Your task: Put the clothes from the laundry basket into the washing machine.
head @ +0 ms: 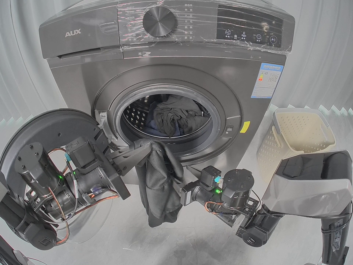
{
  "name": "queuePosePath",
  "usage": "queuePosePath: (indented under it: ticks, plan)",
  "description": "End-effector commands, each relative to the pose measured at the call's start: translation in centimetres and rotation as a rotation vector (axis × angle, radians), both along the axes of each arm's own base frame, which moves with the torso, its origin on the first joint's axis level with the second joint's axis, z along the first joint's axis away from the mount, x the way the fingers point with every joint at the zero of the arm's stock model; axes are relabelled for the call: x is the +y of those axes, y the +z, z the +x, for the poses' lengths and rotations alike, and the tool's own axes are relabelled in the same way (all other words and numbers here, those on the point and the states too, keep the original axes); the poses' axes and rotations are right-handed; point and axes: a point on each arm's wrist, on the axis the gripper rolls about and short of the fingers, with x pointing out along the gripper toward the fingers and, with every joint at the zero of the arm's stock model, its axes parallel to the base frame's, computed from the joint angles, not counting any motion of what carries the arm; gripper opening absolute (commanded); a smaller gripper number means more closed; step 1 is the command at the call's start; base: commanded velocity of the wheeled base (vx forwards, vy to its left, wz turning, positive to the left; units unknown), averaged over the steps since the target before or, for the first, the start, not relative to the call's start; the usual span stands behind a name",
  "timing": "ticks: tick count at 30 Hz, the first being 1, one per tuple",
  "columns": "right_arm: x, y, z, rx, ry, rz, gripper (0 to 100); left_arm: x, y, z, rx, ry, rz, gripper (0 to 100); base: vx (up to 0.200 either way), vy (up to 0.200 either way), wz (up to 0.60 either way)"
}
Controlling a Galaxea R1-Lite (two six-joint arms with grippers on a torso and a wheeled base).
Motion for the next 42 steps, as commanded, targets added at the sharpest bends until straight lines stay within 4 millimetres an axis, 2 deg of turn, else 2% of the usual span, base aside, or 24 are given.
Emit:
queuePosePath:
  ticks: [1, 4, 14, 22, 24, 28, 34, 38, 42]
  plan:
    - [-0.2, 0.3, -0.1, 0.001, -0.003, 0.004, 0, 0.0, -0.1, 0.1, 0.004, 0.001, 0.002, 0, 0.0, 0.0, 0.0]
    - [-0.6, 0.7, -0.2, -0.001, -0.007, 0.009, 0, 0.0, -0.1, 0.1, 0.005, 0.003, 0.003, 0, 0.0, 0.0, 0.0]
    - [-3.2, 5.7, -2.4, -0.056, -0.016, 0.073, 0, 0.0, 0.0, 0.0, 0.0, -0.001, 0.0, 0, 0.0, 0.0, 0.0]
    - [-5.7, 7.8, -4.8, -0.064, -0.035, 0.085, 0, -0.1, 0.4, -0.2, -0.017, -0.008, -0.007, 0, 0.0, 0.0, 0.0]
    - [-6.5, 8.6, -5.3, -0.076, -0.039, 0.099, 0, -0.4, 0.8, -0.8, -0.031, -0.031, -0.018, 0, 0.0, 0.0, 0.0]
    - [-8.4, 10.0, -5.0, -0.111, -0.092, 0.122, 0, -0.4, 1.1, -1.5, -0.036, -0.047, -0.024, 0, 0.0, 0.0, 0.0]
    - [-10.0, 11.7, -4.8, -0.162, -0.142, 0.159, 0, -0.3, 0.4, -1.4, -0.011, -0.042, -0.006, 0, 0.0, 0.0, 0.0]
    - [-10.5, 12.8, -5.2, -0.194, -0.15, 0.181, 0, -0.1, -0.1, -1.5, 0.008, -0.04, 0.005, 0, 0.0, 0.0, 0.0]
    - [-10.6, 13.0, -5.2, -0.202, -0.15, 0.185, 0, -0.2, -1.1, -1.3, 0.044, -0.031, 0.03, 0, 0.0, 0.0, 0.0]
